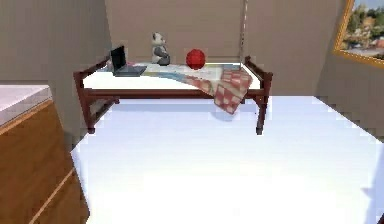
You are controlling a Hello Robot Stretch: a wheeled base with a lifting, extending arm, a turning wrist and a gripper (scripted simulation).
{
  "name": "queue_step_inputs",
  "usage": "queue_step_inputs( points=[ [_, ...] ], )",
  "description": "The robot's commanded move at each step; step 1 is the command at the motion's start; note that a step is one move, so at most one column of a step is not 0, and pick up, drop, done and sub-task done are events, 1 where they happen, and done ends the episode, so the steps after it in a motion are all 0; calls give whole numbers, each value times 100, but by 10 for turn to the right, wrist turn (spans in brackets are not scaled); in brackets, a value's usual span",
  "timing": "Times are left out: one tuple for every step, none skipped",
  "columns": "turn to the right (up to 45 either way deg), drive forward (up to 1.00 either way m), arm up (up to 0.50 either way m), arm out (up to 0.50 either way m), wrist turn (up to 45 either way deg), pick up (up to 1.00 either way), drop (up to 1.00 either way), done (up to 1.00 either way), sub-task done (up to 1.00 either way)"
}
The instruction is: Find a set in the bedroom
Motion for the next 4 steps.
queue_step_inputs(
  points=[
    [-60,0,0,0,0,0,0,0,0],
    [0,25,0,0,0,0,0,0,0],
    [330,0,0,0,0,0,0,0,0],
    [30,0,0,0,0,0,0,0,0]
  ],
)
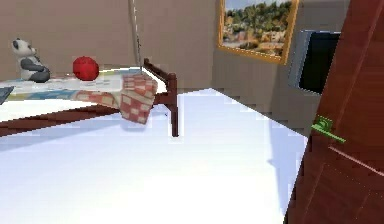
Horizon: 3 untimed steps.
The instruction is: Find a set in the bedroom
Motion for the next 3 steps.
queue_step_inputs(
  points=[
    [0,100,0,0,0,0,0,0,0],
    [0,55,0,0,0,0,0,0,0],
    [450,0,0,0,0,0,0,0,0]
  ],
)
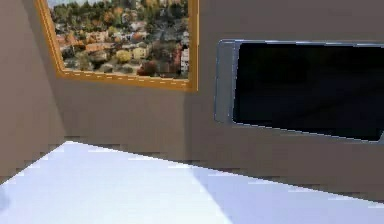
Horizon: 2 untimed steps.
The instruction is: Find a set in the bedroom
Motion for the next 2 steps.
queue_step_inputs(
  points=[
    [360,0,0,0,0,0,0,0,0],
    [0,85,0,0,0,0,0,0,0]
  ],
)
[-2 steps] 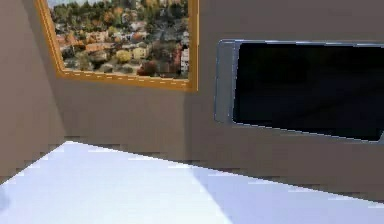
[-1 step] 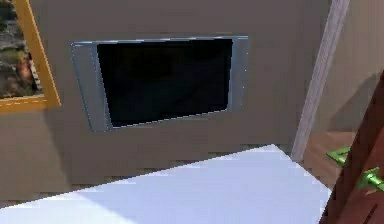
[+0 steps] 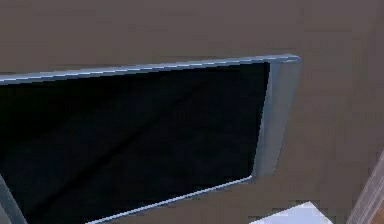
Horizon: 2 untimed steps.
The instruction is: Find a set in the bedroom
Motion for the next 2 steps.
queue_step_inputs(
  points=[
    [-120,0,0,0,0,0,0,0,0],
    [0,0,0,0,0,0,0,100,0]
  ],
)
